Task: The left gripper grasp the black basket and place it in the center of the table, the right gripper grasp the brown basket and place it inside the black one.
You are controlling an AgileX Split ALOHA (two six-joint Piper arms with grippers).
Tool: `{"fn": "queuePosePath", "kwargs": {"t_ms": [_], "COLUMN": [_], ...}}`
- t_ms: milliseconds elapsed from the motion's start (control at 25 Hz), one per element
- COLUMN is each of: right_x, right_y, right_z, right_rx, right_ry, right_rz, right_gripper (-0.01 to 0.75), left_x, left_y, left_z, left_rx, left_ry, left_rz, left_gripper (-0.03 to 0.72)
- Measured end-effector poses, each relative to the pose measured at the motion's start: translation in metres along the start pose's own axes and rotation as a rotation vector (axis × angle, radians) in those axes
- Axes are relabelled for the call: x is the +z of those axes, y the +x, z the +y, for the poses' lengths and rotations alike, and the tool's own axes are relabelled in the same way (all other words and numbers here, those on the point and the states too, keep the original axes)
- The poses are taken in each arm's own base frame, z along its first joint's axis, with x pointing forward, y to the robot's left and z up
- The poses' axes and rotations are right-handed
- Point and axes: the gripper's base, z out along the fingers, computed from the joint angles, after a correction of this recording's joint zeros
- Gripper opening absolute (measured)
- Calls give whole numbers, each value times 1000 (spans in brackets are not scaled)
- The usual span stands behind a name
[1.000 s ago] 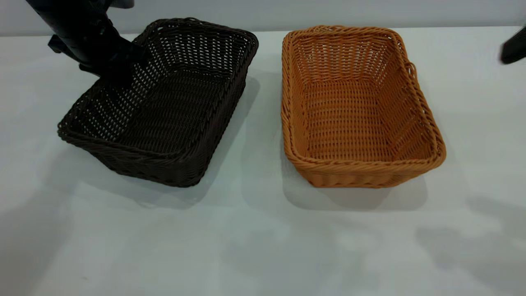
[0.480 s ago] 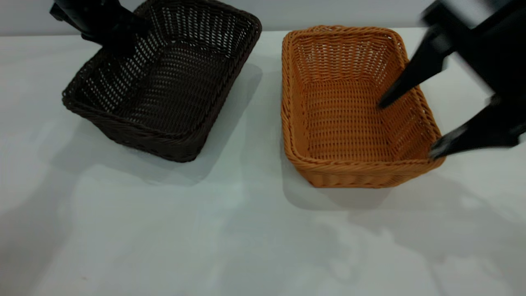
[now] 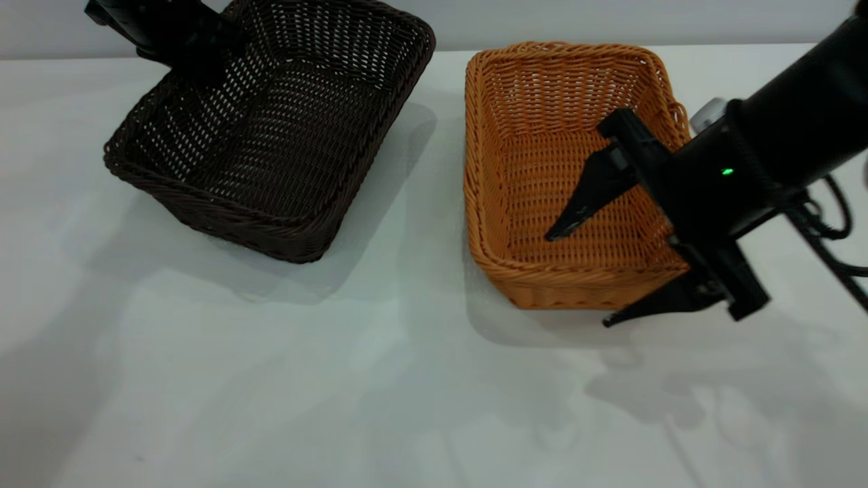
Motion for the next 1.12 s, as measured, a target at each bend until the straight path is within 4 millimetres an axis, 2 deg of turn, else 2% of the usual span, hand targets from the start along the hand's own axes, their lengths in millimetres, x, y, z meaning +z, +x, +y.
{"fn": "queuePosePath", "kwargs": {"t_ms": [160, 280, 400, 600, 680, 880, 1000, 1120], "right_x": [20, 30, 32, 31, 26, -3, -39, -82], "right_y": [-14, -22, -27, -37, -46, -85, -109, -125], "right_z": [-3, -6, -6, -7, -8, -18, -20, -13], "right_rx": [69, 88, 86, 57, 39, -26, -80, -151], "right_ry": [17, 36, 39, 41, 33, -3, -70, -195], "right_rz": [-10, -32, -59, -122, -138, -213, -282, -305], "right_gripper": [582, 547, 449, 216, 192, 153, 150, 146], "left_x": [0, 0, 0, -1, -2, -10, -16, -18], "left_y": [0, 0, 0, -1, -2, -7, -12, -16], "left_z": [0, 0, 0, 0, 0, -2, -10, -30], "left_rx": [4, 7, 13, 53, 70, 122, 209, 335], "left_ry": [0, 0, 0, 0, -1, -3, 1, 21], "left_rz": [-1, -2, -2, -5, -8, -22, -36, -36], "left_gripper": [81, 81, 81, 80, 80, 79, 79, 79]}}
